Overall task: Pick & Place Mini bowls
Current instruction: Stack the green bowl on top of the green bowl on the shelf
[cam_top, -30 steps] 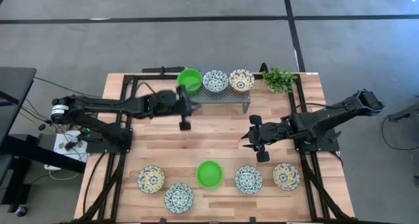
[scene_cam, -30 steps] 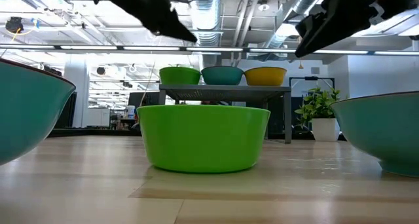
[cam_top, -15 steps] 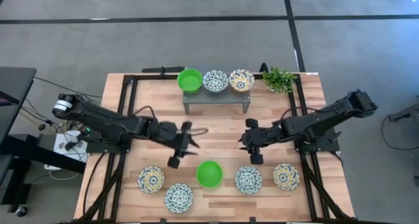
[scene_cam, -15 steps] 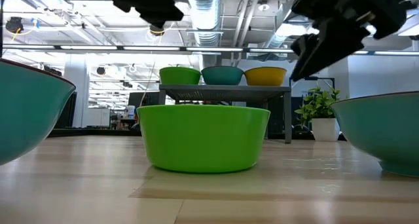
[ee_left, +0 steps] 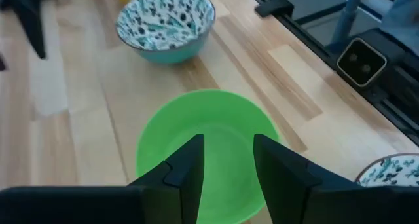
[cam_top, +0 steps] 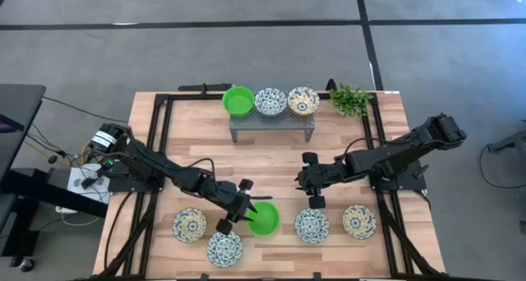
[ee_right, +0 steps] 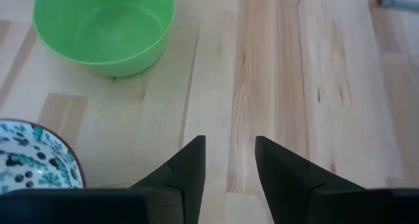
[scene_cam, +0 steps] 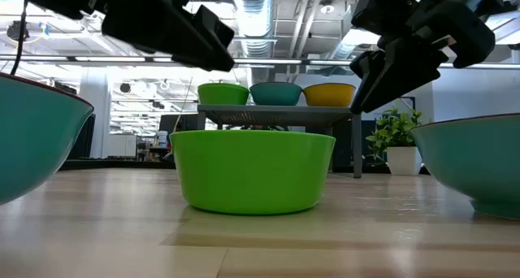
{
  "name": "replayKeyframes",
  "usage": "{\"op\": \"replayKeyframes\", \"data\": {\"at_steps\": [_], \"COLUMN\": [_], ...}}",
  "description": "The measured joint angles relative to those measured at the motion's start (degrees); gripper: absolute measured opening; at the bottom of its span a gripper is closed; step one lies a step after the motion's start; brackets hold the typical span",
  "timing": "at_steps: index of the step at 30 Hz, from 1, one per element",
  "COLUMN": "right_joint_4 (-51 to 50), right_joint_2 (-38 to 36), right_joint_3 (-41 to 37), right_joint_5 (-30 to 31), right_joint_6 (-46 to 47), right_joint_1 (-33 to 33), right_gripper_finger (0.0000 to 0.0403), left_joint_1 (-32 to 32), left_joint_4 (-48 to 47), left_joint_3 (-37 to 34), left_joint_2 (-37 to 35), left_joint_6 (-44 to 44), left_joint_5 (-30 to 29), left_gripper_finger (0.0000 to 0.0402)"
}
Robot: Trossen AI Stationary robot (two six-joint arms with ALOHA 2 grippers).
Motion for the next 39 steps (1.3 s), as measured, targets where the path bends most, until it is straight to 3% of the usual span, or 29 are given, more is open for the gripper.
{"op": "replayKeyframes", "data": {"at_steps": [10,24,39], "right_joint_4": [-0.33,-0.22,-0.41], "right_joint_2": [-1.27,-1.27,-1.27], "right_joint_3": [2.04,3.61,3.61], "right_joint_5": [-0.01,0.0,0.0], "right_joint_6": [-2.88,-9.46,-9.62], "right_joint_1": [-0.58,-0.57,-0.66], "right_gripper_finger": [0.0122,0.0123,0.0123], "left_joint_1": [-2.5,-3.67,-3.76], "left_joint_4": [3.33,3.57,3.4], "left_joint_3": [0.0,0.04,0.02], "left_joint_2": [8.09,7.88,8.82], "left_joint_6": [-0.93,-1.33,-1.19], "left_joint_5": [1.42,1.05,1.23], "left_gripper_finger": [0.0131,0.0131,0.0131]}}
